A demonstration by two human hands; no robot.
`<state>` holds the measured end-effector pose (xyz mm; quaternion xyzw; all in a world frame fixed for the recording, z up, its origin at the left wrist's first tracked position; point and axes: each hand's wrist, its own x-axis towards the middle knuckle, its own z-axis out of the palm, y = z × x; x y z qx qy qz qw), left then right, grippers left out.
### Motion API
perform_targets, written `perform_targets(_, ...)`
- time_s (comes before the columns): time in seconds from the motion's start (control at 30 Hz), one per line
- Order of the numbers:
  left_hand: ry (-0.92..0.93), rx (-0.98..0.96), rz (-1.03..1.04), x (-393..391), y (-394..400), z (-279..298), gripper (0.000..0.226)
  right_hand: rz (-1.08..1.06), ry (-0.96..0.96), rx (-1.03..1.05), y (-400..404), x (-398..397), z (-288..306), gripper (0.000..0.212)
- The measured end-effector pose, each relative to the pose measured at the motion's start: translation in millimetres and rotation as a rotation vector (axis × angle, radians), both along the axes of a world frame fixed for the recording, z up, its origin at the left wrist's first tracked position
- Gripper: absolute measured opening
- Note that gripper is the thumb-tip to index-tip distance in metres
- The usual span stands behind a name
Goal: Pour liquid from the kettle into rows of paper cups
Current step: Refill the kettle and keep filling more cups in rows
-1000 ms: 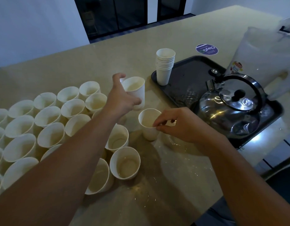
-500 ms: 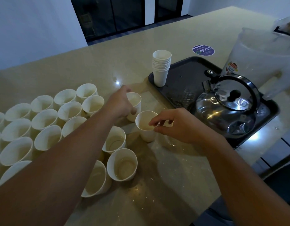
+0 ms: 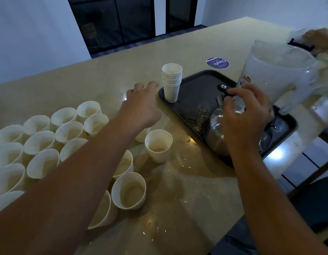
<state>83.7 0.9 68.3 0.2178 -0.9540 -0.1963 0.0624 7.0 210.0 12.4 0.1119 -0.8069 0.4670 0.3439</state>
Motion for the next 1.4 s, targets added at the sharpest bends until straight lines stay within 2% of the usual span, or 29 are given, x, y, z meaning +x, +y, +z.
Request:
perform_targets(0.1, 0.098, 0.024, -0.109, -5.5, 21.4, 8.3, 0.065, -0.206, -0.124, 0.077, 18.7, -10.5, 7.1, 0.034)
perform_targets(0.17, 0.159, 0.061, -0.151, -8.2, 32.4, 11.9, 0.060, -0.243, -0.256, 0.114, 33.1, -21.0, 7.8, 0.045)
perform_targets(0.23, 0.185, 0.098, -0.168, -9.2, 41.0, 13.1, 0.057, -0.198, -0.342, 0.098, 45.1, -31.9, 4.4, 0.048)
perform_targets(0.33, 0.193, 0.125, -0.178, -8.8, 48.1, 11.4, 0.051, -0.067, -0.373, -0.020, 50.6, -37.4, 1.5, 0.042)
perform_targets(0.47, 0.205, 0.124, -0.152, -4.7, 45.2, 9.6, 0.046, 0.017, -0.315, -0.119, 47.7, -37.3, 2.2, 0.027)
perform_targets(0.73, 0.196, 0.133, -0.137, 3.6, 22.9, 20.0, 0.041, 0.101, -0.269, -0.162, 35.9, -28.6, 2.3, 0.028)
perform_targets(0.93, 0.205, 0.119, -0.160, 7.7, 7.3, 33.0, 0.048, 0.232, -0.208, -0.176, 20.7, -23.1, 19.0, 0.017)
perform_targets(1.27, 0.131, 0.086, -0.212, 14.1, -19.9, 48.7, 0.064, 0.493, -0.153, -0.052, -3.6, -28.1, 74.9, 0.010)
perform_targets(1.4, 0.138, 0.068, -0.196, 12.9, -25.5, 53.5, 0.063, 0.624, -0.170, -0.024, -11.0, -34.7, 87.2, 0.012)
